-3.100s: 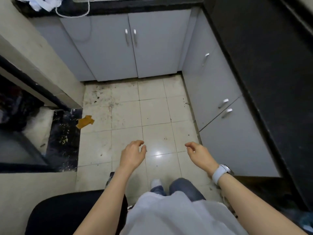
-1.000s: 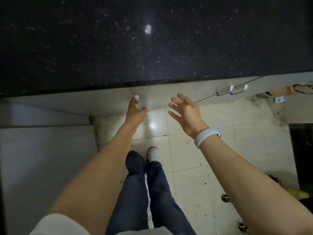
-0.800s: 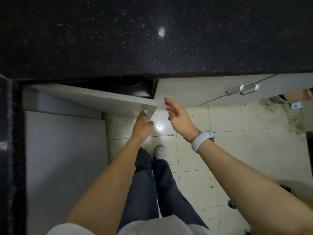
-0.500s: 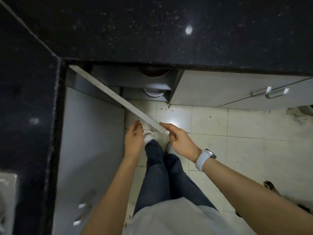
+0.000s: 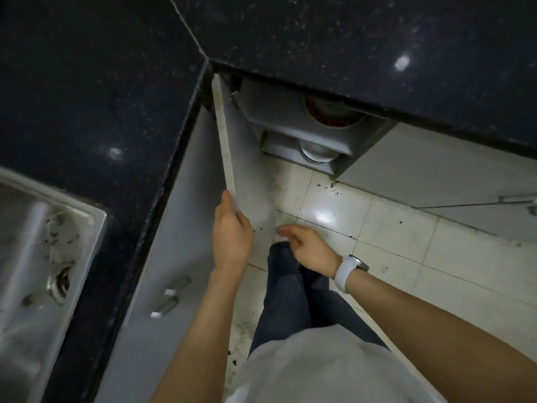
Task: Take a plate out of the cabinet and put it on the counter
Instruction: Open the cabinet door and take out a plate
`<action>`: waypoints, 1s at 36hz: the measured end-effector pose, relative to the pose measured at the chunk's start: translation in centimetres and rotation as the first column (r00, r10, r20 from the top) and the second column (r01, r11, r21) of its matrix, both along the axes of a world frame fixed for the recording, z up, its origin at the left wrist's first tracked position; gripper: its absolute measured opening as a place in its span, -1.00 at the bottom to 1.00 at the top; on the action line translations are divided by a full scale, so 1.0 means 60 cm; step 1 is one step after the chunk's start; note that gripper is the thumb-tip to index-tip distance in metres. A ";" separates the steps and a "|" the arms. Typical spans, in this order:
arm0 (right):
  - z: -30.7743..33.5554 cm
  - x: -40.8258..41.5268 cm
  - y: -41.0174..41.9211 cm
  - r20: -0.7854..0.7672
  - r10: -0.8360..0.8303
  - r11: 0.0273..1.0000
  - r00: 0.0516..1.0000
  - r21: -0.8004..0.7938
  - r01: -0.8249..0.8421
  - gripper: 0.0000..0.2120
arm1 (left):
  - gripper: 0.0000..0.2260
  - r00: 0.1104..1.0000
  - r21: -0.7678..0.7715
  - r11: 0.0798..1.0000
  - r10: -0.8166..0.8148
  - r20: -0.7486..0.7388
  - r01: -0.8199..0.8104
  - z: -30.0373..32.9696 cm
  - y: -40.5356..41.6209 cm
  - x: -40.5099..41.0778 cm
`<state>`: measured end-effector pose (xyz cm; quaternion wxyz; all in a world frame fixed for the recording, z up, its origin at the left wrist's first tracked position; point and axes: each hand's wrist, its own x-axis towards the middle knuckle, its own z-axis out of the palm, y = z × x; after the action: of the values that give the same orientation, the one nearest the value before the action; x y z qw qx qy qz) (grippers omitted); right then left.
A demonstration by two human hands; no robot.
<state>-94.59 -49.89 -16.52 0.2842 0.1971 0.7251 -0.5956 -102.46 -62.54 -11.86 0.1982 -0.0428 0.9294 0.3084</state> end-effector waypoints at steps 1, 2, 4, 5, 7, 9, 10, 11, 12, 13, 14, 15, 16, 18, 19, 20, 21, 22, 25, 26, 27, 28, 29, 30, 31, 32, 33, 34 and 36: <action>-0.001 -0.003 0.005 0.004 -0.021 1.000 1.000 -0.001 0.021 -0.61 | -0.58 1.000 -0.028 1.000 0.002 -0.012 -0.002 -0.001 0.000 0.001; -0.002 -0.007 0.011 0.007 -0.043 0.999 0.999 0.003 0.043 -0.60 | -0.54 0.999 -0.054 0.999 -0.004 -0.035 0.002 -0.001 0.001 0.003; -0.006 -0.013 0.024 0.012 -0.089 0.995 0.996 0.041 0.089 -0.60 | -0.48 0.992 -0.146 0.989 -0.045 -0.115 0.028 -0.004 0.010 0.009; -0.012 -0.017 0.031 0.011 -0.119 0.991 0.993 0.065 0.118 -0.60 | -0.45 0.984 -0.210 0.977 -0.080 -0.161 0.045 -0.007 0.016 0.011; -0.028 -0.022 0.045 0.014 -0.196 0.977 0.981 0.092 0.194 -0.62 | -0.46 0.954 -0.298 0.948 -0.183 -0.237 0.108 -0.014 0.032 0.014; -0.051 -0.028 0.059 0.005 -0.270 0.957 0.963 0.110 0.268 -0.63 | -0.49 0.914 -0.331 0.921 -0.301 -0.272 0.205 -0.029 0.055 0.014; -0.060 -0.030 0.067 0.001 -0.308 0.945 0.951 0.116 0.306 -0.63 | -0.50 0.896 -0.326 0.909 -0.351 -0.270 0.258 -0.041 0.066 0.014; -0.071 -0.032 0.075 -0.001 -0.346 0.931 0.938 0.124 0.343 -0.64 | -0.51 0.881 -0.310 0.898 -0.395 -0.261 0.311 -0.055 0.078 0.012; -0.082 -0.037 0.084 -0.001 -0.382 0.916 0.924 0.132 0.379 -0.64 | -0.52 0.871 -0.283 0.891 -0.426 -0.245 0.356 -0.072 0.091 0.008; -0.093 -0.042 0.093 0.005 -0.413 0.902 0.911 0.138 0.409 -0.63 | -0.52 0.870 -0.251 0.886 -0.443 -0.217 0.389 -0.090 0.103 0.002; -0.105 -0.047 0.101 0.014 -0.445 0.888 0.896 0.138 0.439 -0.63 | -0.51 0.875 -0.224 0.885 -0.450 -0.180 0.409 -0.109 0.113 -0.005; -0.119 -0.052 0.109 0.023 -0.480 0.870 0.877 0.137 0.473 -0.63 | -0.50 0.879 -0.203 0.884 -0.452 -0.150 0.420 -0.130 0.124 -0.014; -0.135 -0.060 0.118 0.025 -0.520 0.848 0.854 0.134 0.513 -0.63 | -0.50 0.884 -0.187 0.885 -0.452 -0.123 0.427 -0.153 0.134 -0.027; -0.166 -0.079 0.134 0.017 -0.603 0.793 0.797 0.119 0.597 -0.66 | -0.50 0.890 -0.166 0.885 -0.451 -0.075 0.434 -0.199 0.153 -0.054; -0.182 -0.091 0.143 0.013 -0.642 0.763 0.766 0.107 0.638 -0.67 | -0.49 0.892 -0.158 0.887 -0.447 -0.062 0.434 -0.222 0.162 -0.070; -0.198 -0.105 0.151 0.006 -0.676 0.735 0.737 0.091 0.672 -0.68 | -0.48 0.895 -0.149 0.890 -0.443 -0.054 0.431 -0.245 0.170 -0.086; -0.216 -0.119 0.159 -0.001 -0.701 0.711 0.713 0.072 0.699 -0.68 | -0.46 0.898 -0.140 0.893 -0.438 -0.045 0.428 -0.267 0.178 -0.101; -0.235 -0.135 0.168 -0.011 -0.719 0.694 0.695 0.056 0.718 -0.68 | -0.45 0.901 -0.132 0.896 -0.432 -0.035 0.425 -0.290 0.186 -0.117; -0.292 -0.186 0.194 -0.019 -0.783 0.622 0.622 -0.019 0.783 -0.82 | -0.41 0.895 -0.137 0.887 -0.446 -0.010 0.441 -0.355 0.210 -0.160; -0.308 -0.203 0.202 0.001 -0.817 0.575 0.577 -0.071 0.815 -0.88 | -0.39 0.883 -0.149 0.874 -0.469 -0.004 0.463 -0.376 0.217 -0.172; -0.323 -0.221 0.210 0.028 -0.849 0.520 0.527 -0.128 0.844 -0.93 | -0.37 0.865 -0.163 0.854 -0.502 -0.009 0.494 -0.396 0.222 -0.185; -0.334 -0.238 0.218 0.053 -0.875 0.465 0.481 -0.178 0.867 -0.93 | -0.35 0.839 -0.178 0.828 -0.543 -0.024 0.531 -0.415 0.226 -0.197; -0.345 -0.254 0.226 0.070 -0.894 0.420 0.443 -0.215 0.882 -0.88 | -0.34 0.809 -0.194 0.799 -0.586 -0.045 0.569 -0.432 0.230 -0.210; -0.357 -0.269 0.235 0.083 -0.907 0.382 0.412 -0.248 0.890 -0.83 | -0.34 0.776 -0.213 0.769 -0.627 -0.064 0.603 -0.447 0.233 -0.222; -0.367 -0.283 0.243 0.093 -0.919 0.345 0.383 -0.280 0.896 -0.81 | -0.34 0.744 -0.233 0.737 -0.664 -0.075 0.634 -0.461 0.234 -0.234; -0.375 -0.296 0.251 0.109 -0.928 0.307 0.356 -0.316 0.898 -0.81 | -0.34 0.718 -0.252 0.710 -0.692 -0.075 0.658 -0.471 0.235 -0.243; -0.380 -0.309 0.259 0.133 -0.932 0.271 0.337 -0.361 0.892 -0.81 | -0.35 0.702 -0.266 0.691 -0.709 -0.065 0.672 -0.478 0.235 -0.251; -0.384 -0.321 0.266 0.158 -0.935 0.233 0.318 -0.403 0.885 -0.84 | -0.36 0.693 -0.275 0.677 -0.719 -0.049 0.683 -0.483 0.234 -0.256; -0.383 -0.337 0.274 0.219 -0.942 0.133 0.253 -0.449 0.884 -0.81 | -0.37 0.680 -0.279 0.652 -0.734 0.001 0.705 -0.487 0.230 -0.264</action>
<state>-114.84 -33.44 -39.53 -0.1416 0.4828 0.2909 -0.8138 -118.29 -48.74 -41.11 0.2446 0.3210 0.9111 0.0834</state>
